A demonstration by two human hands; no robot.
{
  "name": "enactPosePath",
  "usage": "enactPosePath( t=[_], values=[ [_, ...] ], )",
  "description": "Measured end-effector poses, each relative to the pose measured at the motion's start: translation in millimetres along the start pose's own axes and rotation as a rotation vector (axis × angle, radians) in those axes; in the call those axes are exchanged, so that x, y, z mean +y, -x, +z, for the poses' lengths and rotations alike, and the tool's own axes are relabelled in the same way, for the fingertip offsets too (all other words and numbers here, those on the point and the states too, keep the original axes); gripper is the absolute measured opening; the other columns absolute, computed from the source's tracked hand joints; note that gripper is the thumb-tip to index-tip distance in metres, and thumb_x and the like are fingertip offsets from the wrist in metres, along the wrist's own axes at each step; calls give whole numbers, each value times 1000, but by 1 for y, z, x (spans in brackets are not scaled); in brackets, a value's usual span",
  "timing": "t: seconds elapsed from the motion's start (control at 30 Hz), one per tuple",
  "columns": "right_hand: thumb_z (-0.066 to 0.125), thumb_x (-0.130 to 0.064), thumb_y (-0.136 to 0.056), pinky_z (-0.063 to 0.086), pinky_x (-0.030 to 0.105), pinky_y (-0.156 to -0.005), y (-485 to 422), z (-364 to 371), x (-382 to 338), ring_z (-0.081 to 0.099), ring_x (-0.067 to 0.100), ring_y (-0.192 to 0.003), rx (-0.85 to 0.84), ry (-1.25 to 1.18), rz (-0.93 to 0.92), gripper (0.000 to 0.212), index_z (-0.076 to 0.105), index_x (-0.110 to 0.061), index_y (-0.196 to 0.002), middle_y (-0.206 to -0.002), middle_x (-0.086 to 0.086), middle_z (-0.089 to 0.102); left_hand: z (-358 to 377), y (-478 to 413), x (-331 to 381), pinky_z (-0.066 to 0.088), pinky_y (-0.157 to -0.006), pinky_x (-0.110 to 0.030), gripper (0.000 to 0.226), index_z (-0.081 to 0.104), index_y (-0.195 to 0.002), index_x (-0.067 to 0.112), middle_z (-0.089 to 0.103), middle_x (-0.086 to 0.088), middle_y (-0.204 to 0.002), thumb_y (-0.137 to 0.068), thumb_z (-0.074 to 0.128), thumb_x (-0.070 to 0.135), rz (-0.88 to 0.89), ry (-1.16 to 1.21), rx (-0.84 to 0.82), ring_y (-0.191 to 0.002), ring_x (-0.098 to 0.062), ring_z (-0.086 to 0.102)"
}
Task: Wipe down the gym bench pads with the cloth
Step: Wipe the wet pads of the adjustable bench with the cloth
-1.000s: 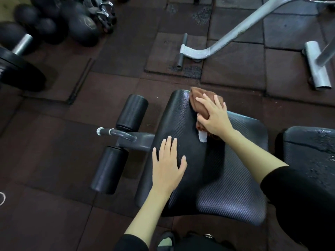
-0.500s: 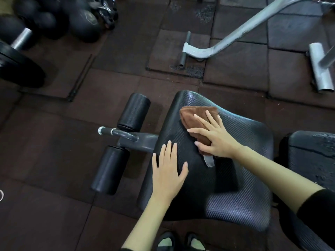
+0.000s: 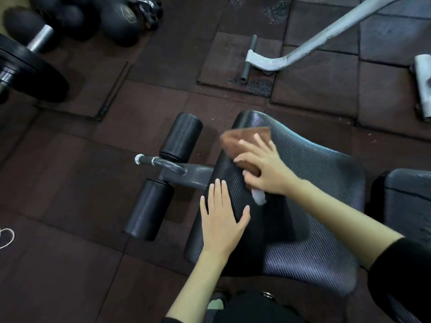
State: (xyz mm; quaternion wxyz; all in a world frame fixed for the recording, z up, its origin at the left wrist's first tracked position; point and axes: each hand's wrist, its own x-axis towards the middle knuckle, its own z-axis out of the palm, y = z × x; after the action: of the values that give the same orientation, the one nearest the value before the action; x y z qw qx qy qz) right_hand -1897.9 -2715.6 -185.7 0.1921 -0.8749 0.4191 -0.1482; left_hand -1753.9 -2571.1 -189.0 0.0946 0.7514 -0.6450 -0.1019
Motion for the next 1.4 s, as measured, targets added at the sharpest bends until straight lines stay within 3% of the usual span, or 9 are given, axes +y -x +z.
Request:
enactPosePath(
  t=[0.1,0.23,0.33,0.4,0.57,0.77,1.1,1.23,1.4],
  values=[
    [49,-37,-80,7,52,-114,12,7,-9,11,32,-145,-87,47,-196,39,59,-30,-117,-151,-3,36,2,5,-3,24,-112,-43,84,31,-144,4,33,-11,-150,-83,37,61,-60,10,-19,-139,-23,30],
    [50,-35,-79,4,48,-116,-9,-8,15,9,25,-146,-222,50,-284,40,56,-32,-119,-151,-6,33,1,3,-3,27,-108,-46,84,32,-144,2,33,-12,-150,-83,38,60,-43,1,-24,-138,-24,31],
    [52,-33,-73,5,50,-114,-46,-25,34,17,29,-144,-215,49,-169,43,59,-28,-116,-148,-2,39,1,2,-3,29,-107,-46,84,32,-144,2,34,-12,-150,-83,39,60,-37,12,-17,-138,-24,32],
    [46,-37,-72,13,59,-113,-72,-41,24,21,32,-143,-90,29,-30,43,58,-31,-113,-146,-2,42,1,3,-4,29,-108,-46,84,31,-144,2,33,-12,-150,-83,39,60,-36,17,-12,-138,-24,32],
    [55,-28,-79,11,55,-112,-83,-32,30,13,33,-144,-48,-8,249,37,59,-24,-115,-150,-5,36,-2,3,-2,30,-107,-46,85,30,-144,1,33,-12,-150,-84,38,61,-45,16,-27,-138,-24,32],
    [48,-34,-68,20,57,-108,-22,-3,-21,33,38,-136,-75,26,-73,39,64,-23,-101,-135,4,53,-4,20,-7,28,-110,-45,85,33,-143,1,36,-14,-148,-83,38,62,-93,-2,-34,-137,-25,35],
    [50,-24,-69,9,42,-117,60,2,-35,21,29,-143,-165,16,-319,39,60,-26,-107,-146,-1,43,-4,41,-16,14,-112,-43,96,30,-144,1,32,-16,-150,-79,39,71,-32,-33,-56,-139,-25,28],
    [47,-31,-69,13,49,-112,43,-18,8,19,29,-143,-140,-27,-69,43,60,-25,-110,-149,-1,38,-4,32,-18,15,-112,-45,89,27,-146,3,28,-13,-152,-83,35,66,30,-49,-57,-141,-23,23],
    [56,-21,-76,15,62,-111,21,-53,37,16,37,-144,136,-175,354,35,58,-25,-111,-151,3,35,-5,22,-15,15,-114,-46,76,23,-148,8,25,-10,-154,-90,33,55,136,-29,-57,-142,-23,22]
  ],
)
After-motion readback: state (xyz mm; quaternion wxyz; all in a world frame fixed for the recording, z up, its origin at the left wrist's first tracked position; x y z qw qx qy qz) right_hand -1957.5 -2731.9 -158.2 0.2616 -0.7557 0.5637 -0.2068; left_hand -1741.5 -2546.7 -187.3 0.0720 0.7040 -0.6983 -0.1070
